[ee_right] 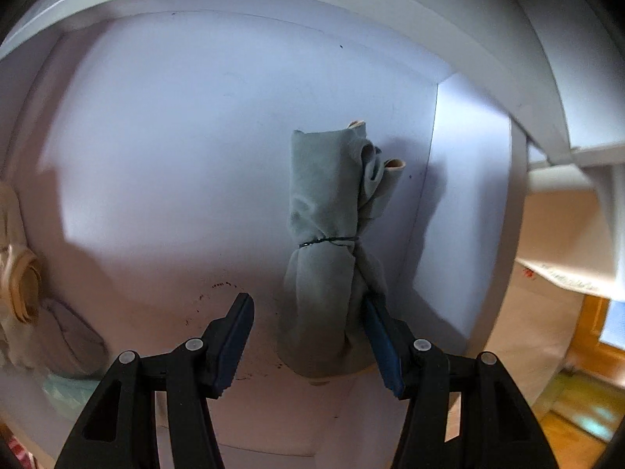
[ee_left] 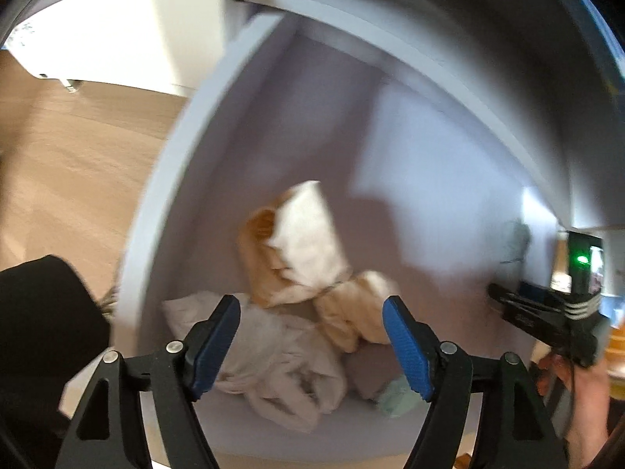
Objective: Organize soft objects
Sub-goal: 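Grasp the grey-green tied cloth with the right gripper while the left lifts the cream bundle, then carry the cream bundle with the left gripper over the gold-lined box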
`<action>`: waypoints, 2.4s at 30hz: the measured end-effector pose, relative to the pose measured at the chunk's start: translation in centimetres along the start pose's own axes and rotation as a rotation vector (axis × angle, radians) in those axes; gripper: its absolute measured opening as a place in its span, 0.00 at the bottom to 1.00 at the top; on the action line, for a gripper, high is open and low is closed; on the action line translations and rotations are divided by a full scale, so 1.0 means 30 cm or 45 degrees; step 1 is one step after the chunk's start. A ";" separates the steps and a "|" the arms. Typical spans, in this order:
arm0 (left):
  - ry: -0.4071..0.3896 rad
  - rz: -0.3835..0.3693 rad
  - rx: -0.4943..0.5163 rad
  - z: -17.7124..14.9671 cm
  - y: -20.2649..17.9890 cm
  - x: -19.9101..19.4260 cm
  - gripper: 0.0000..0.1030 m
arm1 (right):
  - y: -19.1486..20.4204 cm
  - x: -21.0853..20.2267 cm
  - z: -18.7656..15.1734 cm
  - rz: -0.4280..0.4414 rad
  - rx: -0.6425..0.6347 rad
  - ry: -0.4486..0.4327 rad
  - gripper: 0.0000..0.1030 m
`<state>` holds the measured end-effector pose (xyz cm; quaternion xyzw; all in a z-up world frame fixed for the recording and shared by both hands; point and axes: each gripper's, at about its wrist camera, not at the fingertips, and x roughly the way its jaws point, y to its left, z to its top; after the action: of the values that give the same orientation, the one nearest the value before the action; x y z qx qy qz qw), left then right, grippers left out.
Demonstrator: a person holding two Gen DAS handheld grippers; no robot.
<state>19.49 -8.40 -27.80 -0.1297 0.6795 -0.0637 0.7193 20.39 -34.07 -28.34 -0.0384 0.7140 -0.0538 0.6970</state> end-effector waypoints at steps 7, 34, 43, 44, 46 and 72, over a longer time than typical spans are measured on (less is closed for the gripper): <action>0.145 -0.035 -0.010 0.003 -0.057 0.118 0.84 | -0.045 -0.029 0.012 0.059 0.069 -0.028 0.56; 0.171 -0.003 -0.011 0.047 -0.072 0.225 0.39 | 0.052 -0.058 0.010 0.161 0.069 0.016 0.36; -0.050 -0.012 0.064 -0.007 -0.155 0.000 0.35 | 0.074 -0.095 -0.059 0.218 0.119 -0.010 0.31; -0.077 -0.012 0.091 -0.011 -0.166 -0.025 0.35 | 0.065 -0.094 -0.062 0.227 0.127 -0.012 0.31; -0.139 -0.006 0.164 -0.032 -0.210 -0.085 0.35 | 0.049 -0.086 -0.070 0.241 0.138 -0.013 0.31; -0.626 -0.171 0.801 0.050 -0.614 -0.891 0.35 | -0.088 -0.105 -0.042 0.288 0.183 0.006 0.31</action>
<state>20.71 -18.75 2.99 0.0415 0.4247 -0.2825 0.8591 19.15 -36.23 -24.85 0.0923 0.7097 -0.0260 0.6980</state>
